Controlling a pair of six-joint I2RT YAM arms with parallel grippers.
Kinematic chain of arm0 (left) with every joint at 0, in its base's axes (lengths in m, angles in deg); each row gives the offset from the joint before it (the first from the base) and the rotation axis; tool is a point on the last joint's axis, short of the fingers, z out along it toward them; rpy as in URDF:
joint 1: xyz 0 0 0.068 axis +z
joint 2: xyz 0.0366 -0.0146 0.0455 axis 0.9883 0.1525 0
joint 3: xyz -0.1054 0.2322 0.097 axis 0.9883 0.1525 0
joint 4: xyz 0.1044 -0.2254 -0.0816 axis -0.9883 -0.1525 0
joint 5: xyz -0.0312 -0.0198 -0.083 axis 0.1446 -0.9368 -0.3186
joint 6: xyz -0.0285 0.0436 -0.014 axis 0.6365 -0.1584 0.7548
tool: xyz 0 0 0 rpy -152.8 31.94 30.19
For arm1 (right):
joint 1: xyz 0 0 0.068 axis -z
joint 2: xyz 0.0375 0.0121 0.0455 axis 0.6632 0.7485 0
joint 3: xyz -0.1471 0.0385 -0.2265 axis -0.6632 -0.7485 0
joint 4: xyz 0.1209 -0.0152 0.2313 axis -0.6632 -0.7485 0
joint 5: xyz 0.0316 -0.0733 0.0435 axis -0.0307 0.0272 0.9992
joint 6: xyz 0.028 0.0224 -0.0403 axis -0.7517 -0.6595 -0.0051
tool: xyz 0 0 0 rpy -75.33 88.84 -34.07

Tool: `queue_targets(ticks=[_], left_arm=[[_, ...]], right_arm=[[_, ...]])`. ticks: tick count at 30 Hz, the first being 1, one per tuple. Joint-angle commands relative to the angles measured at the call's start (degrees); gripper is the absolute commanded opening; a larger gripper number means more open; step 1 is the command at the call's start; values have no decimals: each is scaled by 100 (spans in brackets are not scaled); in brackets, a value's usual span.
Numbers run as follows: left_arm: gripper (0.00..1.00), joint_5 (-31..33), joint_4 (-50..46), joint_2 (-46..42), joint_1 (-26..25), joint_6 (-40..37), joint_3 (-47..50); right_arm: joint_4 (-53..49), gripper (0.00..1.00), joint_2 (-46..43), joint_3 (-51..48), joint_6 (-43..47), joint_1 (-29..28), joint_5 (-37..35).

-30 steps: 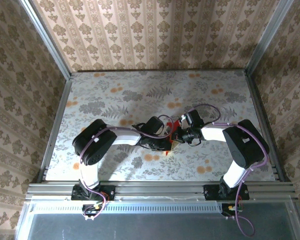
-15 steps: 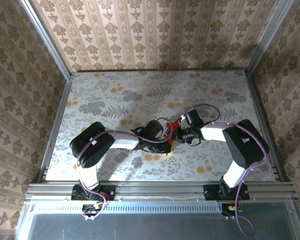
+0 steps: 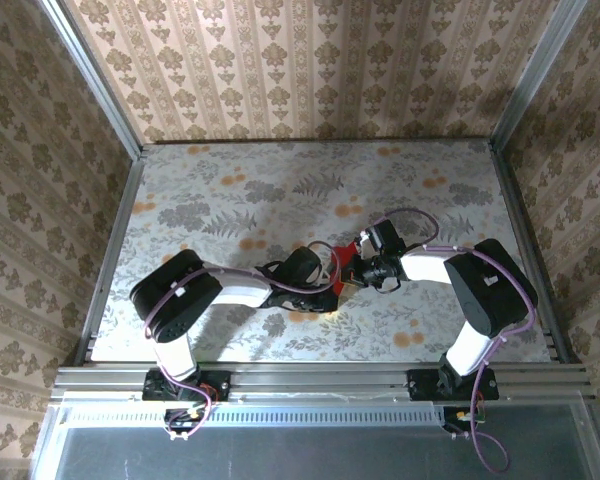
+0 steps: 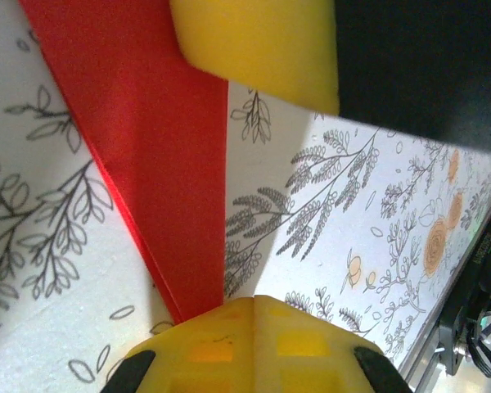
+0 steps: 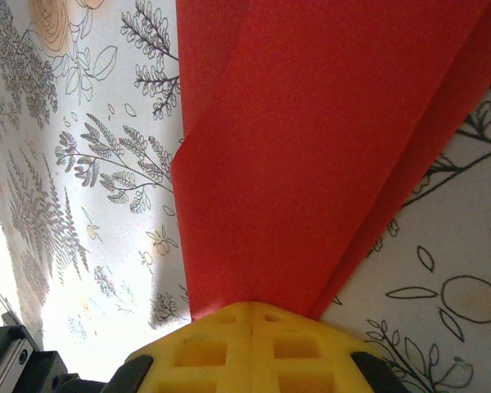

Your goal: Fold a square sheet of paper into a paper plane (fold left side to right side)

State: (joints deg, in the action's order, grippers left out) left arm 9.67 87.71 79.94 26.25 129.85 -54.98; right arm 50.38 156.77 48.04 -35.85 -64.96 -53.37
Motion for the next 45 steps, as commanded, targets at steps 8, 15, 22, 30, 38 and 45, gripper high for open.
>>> queue_targets(ticks=[8, 15, 22, 30, 38, 45], left_arm=[[0, -128, -510, -186, -139, 186, 326], [0, -88, -478, -235, -177, 232, 412], [0, -90, -524, -500, -165, 241, 448], [0, -364, -721, -799, 167, -71, 1], [0, -585, -795, -8, 278, -366, -652], [0, -356, -959, 214, 260, -408, -578]], right_arm=[[-823, 0, 331, -223, 128, -6, -780], [-842, 0, 341, -206, 129, -5, -780], [-822, 0, 268, -188, 109, -9, -690], [-690, 0, -20, -221, -2, -15, -485], [-570, 0, 7, -219, -82, -31, -355], [-542, 0, -123, -135, -91, -40, -259]])
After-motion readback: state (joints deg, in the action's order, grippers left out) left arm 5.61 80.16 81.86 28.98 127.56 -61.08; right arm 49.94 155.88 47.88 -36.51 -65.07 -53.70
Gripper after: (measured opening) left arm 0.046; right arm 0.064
